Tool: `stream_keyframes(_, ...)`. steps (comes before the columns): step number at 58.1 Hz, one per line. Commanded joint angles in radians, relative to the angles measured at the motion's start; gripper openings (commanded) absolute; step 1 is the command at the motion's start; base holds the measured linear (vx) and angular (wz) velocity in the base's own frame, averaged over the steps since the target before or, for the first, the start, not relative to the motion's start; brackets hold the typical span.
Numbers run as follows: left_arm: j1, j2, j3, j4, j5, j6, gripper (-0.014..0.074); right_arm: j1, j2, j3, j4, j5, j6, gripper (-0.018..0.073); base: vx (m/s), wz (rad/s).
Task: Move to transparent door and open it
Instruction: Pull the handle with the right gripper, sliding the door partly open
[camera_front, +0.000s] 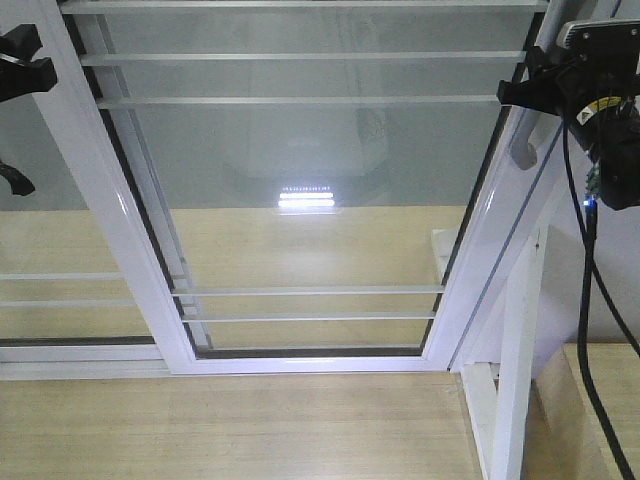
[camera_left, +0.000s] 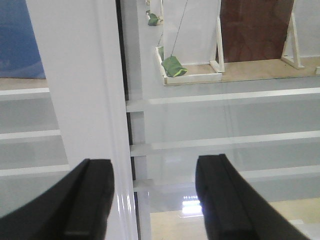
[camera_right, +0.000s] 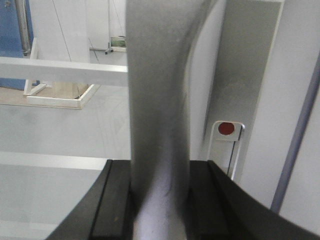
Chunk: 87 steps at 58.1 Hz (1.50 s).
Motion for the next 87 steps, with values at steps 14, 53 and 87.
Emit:
stream_keyframes(14, -0.005, -0.025, -0.037, -0.003, -0.068, -0.007, 0.0493, 0.125, -0.067, -0.030, -0.095, -0.095, 0.001, 0.0194, 0.00, 0.00)
stream_keyframes(53, -0.005, -0.025, -0.037, -0.003, -0.062, -0.007, 0.0493, 0.329, -0.067, -0.030, -0.095, -0.103, -0.018, 0.0207, 0.00, 0.00)
stream_keyframes(87, -0.005, -0.025, -0.037, -0.003, -0.031, -0.006, 0.0491, 0.333, -0.359, 0.177, -0.091, -0.026, -0.021, 0.0106, 0.00, 0.00)
